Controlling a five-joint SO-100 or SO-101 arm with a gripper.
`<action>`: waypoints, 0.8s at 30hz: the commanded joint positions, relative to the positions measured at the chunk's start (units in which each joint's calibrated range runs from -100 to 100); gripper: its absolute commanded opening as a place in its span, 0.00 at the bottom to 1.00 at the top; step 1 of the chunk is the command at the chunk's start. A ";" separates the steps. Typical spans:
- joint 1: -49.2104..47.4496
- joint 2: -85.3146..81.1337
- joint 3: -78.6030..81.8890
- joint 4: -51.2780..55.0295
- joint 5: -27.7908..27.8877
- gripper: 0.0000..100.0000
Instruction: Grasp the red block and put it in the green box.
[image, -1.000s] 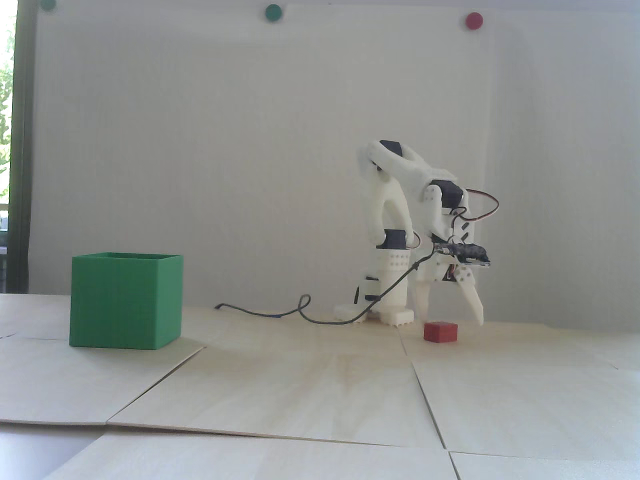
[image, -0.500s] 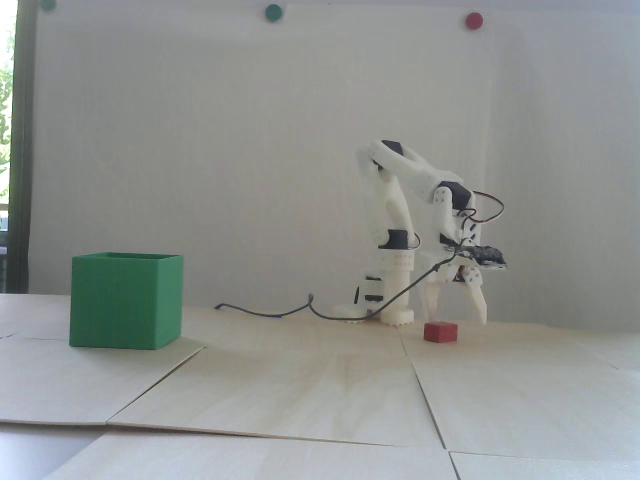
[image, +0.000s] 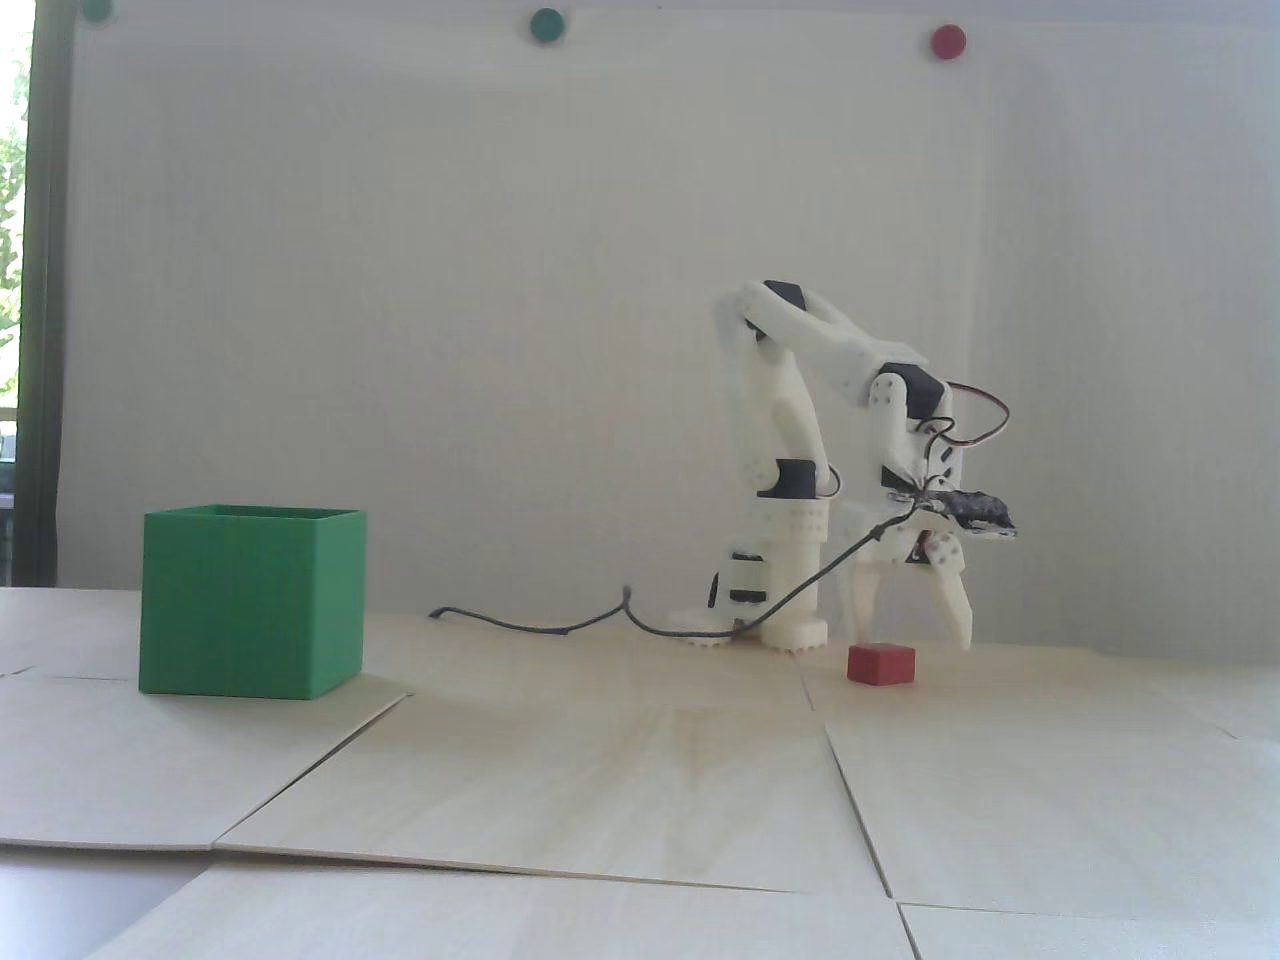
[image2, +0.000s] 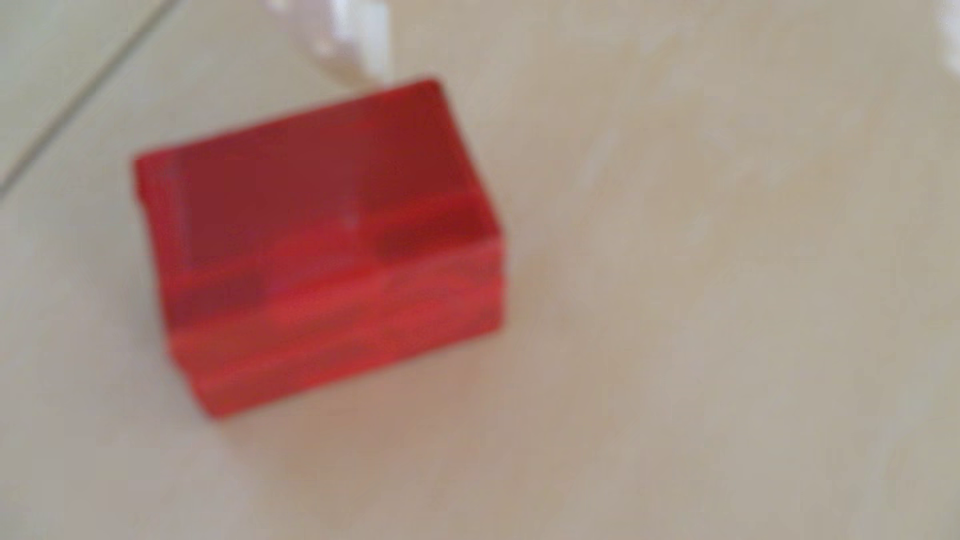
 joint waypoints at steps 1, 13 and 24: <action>5.66 -0.18 -9.90 0.22 0.02 0.38; 12.58 0.06 -11.68 -0.54 0.33 0.38; 12.02 0.06 -0.85 -7.71 0.23 0.38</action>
